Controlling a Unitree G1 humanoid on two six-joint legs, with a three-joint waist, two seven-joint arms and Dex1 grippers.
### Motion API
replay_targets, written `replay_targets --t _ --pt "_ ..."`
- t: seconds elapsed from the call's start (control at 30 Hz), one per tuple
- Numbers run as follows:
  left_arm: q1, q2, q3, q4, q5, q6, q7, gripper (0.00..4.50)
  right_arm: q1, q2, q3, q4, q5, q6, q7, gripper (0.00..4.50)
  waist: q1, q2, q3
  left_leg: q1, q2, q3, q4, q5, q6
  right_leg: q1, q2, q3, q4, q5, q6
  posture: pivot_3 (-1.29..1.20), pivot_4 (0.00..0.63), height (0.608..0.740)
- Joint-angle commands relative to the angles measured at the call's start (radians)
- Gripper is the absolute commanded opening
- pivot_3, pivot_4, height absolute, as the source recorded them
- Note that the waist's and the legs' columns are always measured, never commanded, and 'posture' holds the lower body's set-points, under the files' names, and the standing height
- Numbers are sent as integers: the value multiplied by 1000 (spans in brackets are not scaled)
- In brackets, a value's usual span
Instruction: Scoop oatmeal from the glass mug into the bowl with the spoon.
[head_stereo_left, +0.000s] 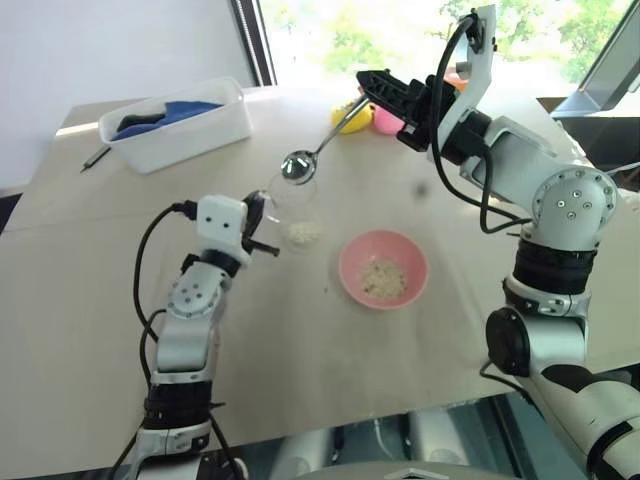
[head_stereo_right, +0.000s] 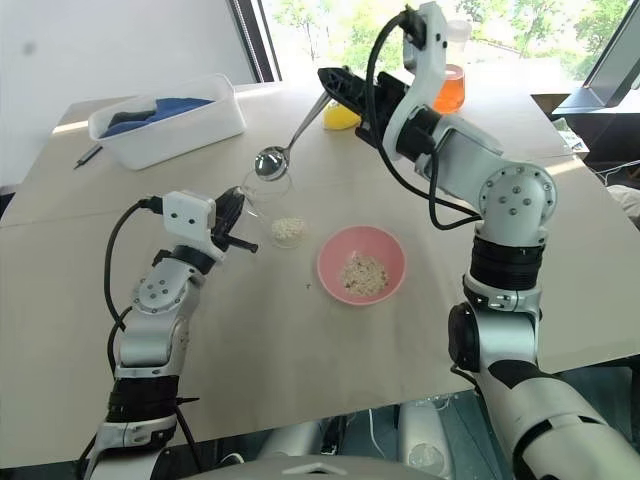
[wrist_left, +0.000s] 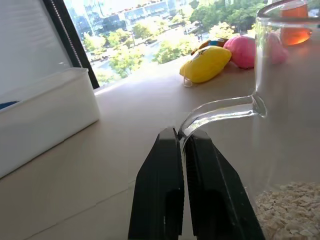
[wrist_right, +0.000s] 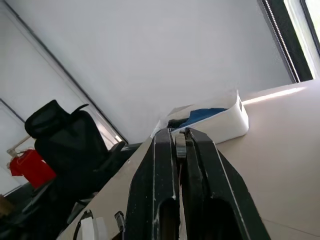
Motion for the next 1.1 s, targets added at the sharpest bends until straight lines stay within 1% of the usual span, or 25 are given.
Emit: replay_targets --t 0.03,0.2,0.27,0.4,0.57,0.8,0.93,1.1 --pt "-27 15 3 3 -25 -22 -28 49 13 -56 82 -72 -59 4 76 0 1 0 0 0 0 0 0 0 0 0 0 0 0 0 0 0 150 740" --pt "-60 49 -7 61 -35 -51 -99 49 26 -167 286 -101 -258 -63 224 0 2 0 0 -1 0 0 1 0 0 -1 0 0 0 0 0 0 150 740" --pt "-69 61 -12 84 -34 -67 -118 49 31 -175 334 -108 -302 -86 267 0 -1 0 0 -1 0 0 1 0 0 -1 0 0 0 0 0 0 150 740" --pt "-83 75 -23 122 -33 -100 -153 49 51 -146 378 -128 -325 -78 307 0 0 0 0 -2 0 1 1 0 0 -2 0 0 0 0 0 0 150 740" --pt "-97 82 -33 159 -30 -135 -184 49 71 -120 387 -123 -343 -43 322 0 2 0 0 -2 0 0 1 0 0 -2 -1 -1 0 0 0 0 150 740" --pt "-103 71 -44 177 -25 -162 -188 49 94 -98 421 -133 -434 -66 326 0 1 -1 0 -2 0 0 2 0 0 -2 -1 -1 0 0 0 0 150 740" --pt "-97 68 -55 176 -26 -171 -186 49 113 -84 438 -154 -456 -64 336 0 1 -1 0 -2 0 0 2 0 0 -2 -1 -2 1 0 0 0 150 740" --pt "-97 70 -57 181 -28 -175 -188 49 79 -57 392 -130 -478 -77 335 0 0 -1 0 -2 0 0 2 0 0 -2 -1 -2 1 0 0 0 150 740"
